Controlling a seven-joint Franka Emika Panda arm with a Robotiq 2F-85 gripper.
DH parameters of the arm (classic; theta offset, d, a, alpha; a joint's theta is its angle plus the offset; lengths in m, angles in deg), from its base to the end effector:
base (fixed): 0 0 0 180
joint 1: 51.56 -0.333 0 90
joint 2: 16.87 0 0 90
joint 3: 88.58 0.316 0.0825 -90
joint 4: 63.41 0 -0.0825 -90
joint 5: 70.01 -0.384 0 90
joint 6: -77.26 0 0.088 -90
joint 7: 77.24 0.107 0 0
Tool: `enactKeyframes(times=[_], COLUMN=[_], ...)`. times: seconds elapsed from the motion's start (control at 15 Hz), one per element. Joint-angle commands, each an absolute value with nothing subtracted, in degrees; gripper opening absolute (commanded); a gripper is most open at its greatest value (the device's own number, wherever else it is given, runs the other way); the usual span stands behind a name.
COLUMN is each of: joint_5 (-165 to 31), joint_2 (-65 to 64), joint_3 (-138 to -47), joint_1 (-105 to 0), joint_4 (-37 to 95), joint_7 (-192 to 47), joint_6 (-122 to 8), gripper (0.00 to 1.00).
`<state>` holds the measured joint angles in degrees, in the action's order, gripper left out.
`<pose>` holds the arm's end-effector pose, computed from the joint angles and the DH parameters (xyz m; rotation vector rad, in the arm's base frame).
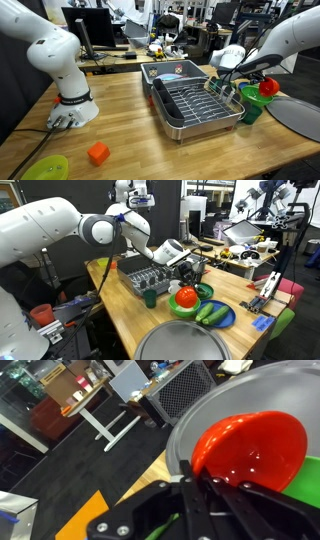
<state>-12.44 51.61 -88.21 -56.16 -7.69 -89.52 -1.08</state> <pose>0.7107 -0.0437 0.1333 1.9457 0.5293 -0.9197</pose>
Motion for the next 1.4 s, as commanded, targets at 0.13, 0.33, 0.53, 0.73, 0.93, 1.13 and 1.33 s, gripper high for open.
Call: enactKeyframes(times=[0.13, 0.33, 0.53, 0.73, 0.93, 1.13, 1.33], joint_5=[-23.30, -27.27, -28.99, -33.81, -35.76, -36.87, -36.92], joint_2=[47.96, 45.65, 43.05, 40.28, 37.71, 35.70, 33.79], joint_3=[-87.49, -85.81, -85.42, -89.38, -91.03, -92.13, -93.16], joint_1=[-52.45, -49.41, -47.51, -48.79, -49.52, -50.02, -50.82], joint_4=[-5.56, -3.27, 0.02, 3.67, 7.81, 11.90, 15.95], joint_7=[-85.32, -82.41, -79.89, -79.44, -79.12, -78.76, -77.74], joint_6=[-10.23, -15.98, -21.76, -27.60, -32.07, -35.70, -38.20], gripper=[0.02, 0.02, 0.02, 0.02, 0.02, 0.02, 0.02])
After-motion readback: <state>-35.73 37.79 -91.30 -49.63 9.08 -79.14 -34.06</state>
